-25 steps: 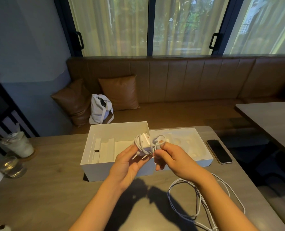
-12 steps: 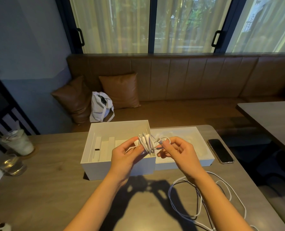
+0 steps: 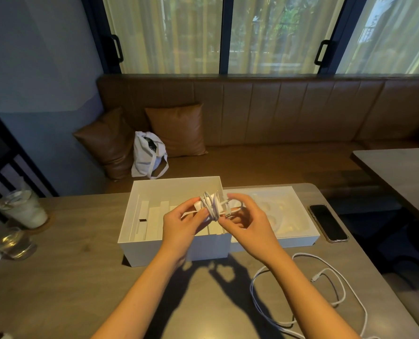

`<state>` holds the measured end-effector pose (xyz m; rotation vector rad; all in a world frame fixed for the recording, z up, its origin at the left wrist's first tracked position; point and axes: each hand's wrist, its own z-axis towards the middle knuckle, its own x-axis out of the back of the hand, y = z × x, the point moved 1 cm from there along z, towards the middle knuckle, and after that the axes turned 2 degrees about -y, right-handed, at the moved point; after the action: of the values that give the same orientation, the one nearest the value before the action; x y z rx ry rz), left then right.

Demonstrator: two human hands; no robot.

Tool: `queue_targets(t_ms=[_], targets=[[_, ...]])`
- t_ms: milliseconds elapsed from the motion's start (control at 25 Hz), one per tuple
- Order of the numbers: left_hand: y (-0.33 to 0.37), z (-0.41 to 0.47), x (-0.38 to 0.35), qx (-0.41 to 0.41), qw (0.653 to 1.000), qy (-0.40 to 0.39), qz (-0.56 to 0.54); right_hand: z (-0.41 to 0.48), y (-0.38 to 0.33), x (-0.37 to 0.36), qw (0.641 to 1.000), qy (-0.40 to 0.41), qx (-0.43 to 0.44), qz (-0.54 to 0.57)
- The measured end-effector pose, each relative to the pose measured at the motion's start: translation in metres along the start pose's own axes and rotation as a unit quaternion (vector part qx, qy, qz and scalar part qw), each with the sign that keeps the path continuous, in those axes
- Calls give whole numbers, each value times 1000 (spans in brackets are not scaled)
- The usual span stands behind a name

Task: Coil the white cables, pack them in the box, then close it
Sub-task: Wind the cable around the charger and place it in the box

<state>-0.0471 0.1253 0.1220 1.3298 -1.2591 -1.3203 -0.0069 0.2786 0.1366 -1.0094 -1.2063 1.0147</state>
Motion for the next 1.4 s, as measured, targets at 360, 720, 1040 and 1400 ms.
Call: queue_targets(t_ms=[360,720,1040,1400], targets=[[-51,91,35,167,985,41,-15,90,48,-26,986,20,-114,-123],[-105,166,58,297,941,107,-126,156,112,-78,962,1,-214,-170],[-137,194,52,312,937,144,-63,178,157,-103,942,-77,-292,-144],[-134,188,51,325,942,73,42,170,154,-93,940,-126,-265,-176]])
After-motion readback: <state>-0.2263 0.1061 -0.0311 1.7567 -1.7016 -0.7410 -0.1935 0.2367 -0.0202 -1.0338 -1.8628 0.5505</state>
